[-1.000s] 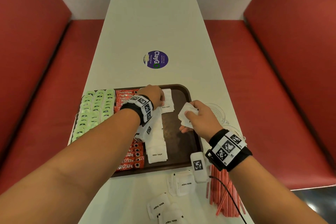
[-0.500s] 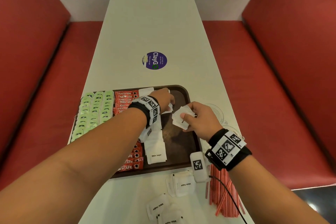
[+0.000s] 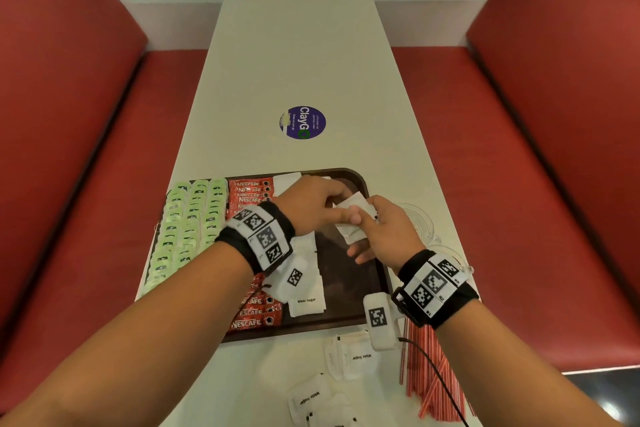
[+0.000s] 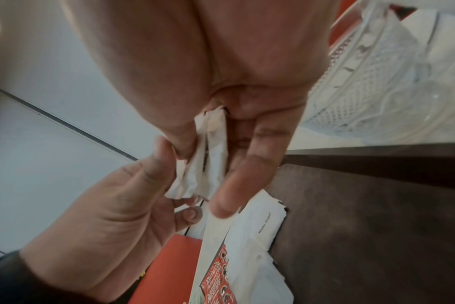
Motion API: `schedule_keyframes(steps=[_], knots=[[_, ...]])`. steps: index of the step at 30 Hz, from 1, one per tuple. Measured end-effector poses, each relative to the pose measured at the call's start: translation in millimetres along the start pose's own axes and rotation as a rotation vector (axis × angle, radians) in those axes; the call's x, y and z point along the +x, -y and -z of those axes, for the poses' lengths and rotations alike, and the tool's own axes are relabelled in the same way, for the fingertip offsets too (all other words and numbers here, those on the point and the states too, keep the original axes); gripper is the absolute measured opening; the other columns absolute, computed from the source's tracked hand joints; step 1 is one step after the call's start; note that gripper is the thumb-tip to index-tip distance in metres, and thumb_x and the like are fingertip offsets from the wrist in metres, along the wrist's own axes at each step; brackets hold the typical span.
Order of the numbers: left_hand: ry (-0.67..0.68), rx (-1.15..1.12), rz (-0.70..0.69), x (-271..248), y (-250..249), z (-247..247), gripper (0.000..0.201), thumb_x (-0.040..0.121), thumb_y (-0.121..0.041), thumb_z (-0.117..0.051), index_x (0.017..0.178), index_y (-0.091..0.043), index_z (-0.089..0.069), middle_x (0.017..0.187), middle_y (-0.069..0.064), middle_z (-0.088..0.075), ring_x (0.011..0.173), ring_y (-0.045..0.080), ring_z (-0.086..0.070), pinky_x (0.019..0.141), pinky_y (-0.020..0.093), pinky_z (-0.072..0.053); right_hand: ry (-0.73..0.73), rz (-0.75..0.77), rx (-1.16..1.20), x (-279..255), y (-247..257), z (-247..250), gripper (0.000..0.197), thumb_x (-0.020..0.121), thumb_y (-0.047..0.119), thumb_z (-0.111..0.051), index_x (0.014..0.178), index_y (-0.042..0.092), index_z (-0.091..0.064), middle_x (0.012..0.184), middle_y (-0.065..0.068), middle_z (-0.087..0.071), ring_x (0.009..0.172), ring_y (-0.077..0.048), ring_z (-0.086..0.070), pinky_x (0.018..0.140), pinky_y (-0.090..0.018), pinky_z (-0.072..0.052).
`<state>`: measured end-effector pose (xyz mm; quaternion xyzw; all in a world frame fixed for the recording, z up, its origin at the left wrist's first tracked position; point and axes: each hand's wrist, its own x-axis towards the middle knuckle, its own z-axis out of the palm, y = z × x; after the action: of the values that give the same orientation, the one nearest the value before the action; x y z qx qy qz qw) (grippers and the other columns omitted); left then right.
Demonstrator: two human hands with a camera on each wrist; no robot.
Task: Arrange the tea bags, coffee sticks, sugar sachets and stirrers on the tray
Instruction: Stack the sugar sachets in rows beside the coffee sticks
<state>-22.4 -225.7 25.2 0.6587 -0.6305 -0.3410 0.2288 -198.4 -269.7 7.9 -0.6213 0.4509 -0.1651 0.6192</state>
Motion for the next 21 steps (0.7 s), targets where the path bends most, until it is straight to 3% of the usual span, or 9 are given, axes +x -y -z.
schedule_keyframes(steps=[3,9,12,17,21], knots=[[-0.092,-0.031,0.009,-6.7,5.6,-5.9,0.029,0.083,-0.037,-0.078,0.106,-0.02,-0.072,0.087,-0.005,-0.069,0.081,0.012,-0.061,0.076,0.032,-0.051,-0.002,0.039,-0.05,1.5,-1.6,-1.5,0.027,0.1,0.041,-0.057,0.106,0.015,-0.055,0.083,-0.018,-0.07,0.053,-0.025,-0.065,0.049,-0.04,-0.059],[-0.137,-0.06,0.046,-11.0,17.1,-8.4,0.021,0.086,-0.038,-0.074,0.1,-0.023,-0.073,0.088,-0.006,-0.07,0.082,0.013,-0.064,0.077,0.038,-0.055,0.015,0.115,-0.192,0.9,-3.5,0.1,0.019,0.101,0.038,-0.057,0.104,0.02,-0.063,0.071,-0.011,-0.069,0.046,-0.024,-0.063,0.04,-0.03,-0.052],[-0.105,-0.028,0.048,-9.4,16.7,-6.4,0.02,0.088,-0.04,-0.072,0.099,-0.024,-0.072,0.087,-0.005,-0.069,0.082,0.013,-0.063,0.075,0.035,-0.055,0.011,0.123,-0.234,1.2,-3.8,1.0,0.021,0.101,0.038,-0.056,0.102,0.018,-0.064,0.072,-0.01,-0.069,0.046,-0.022,-0.063,0.04,-0.029,-0.051],[-0.061,0.033,0.018,-3.4,12.4,4.0,0.017,0.091,-0.03,-0.069,0.107,-0.024,-0.073,0.09,-0.007,-0.07,0.085,0.009,-0.062,0.078,0.026,-0.05,0.005,0.104,-0.216,3.0,-2.5,2.7,0.02,0.1,0.036,-0.057,0.104,0.017,-0.063,0.068,-0.007,-0.067,0.044,-0.018,-0.06,0.039,-0.027,-0.048],[-0.247,0.005,0.136,10.5,20.0,14.5,0.019,0.088,-0.028,-0.073,0.106,-0.025,-0.07,0.096,-0.007,-0.071,0.089,0.012,-0.064,0.083,0.029,-0.051,-0.015,0.07,-0.208,3.1,-4.2,7.9,0.01,0.102,0.021,-0.054,0.112,0.019,-0.056,0.065,-0.007,-0.062,0.041,-0.015,-0.056,0.038,-0.028,-0.046]])
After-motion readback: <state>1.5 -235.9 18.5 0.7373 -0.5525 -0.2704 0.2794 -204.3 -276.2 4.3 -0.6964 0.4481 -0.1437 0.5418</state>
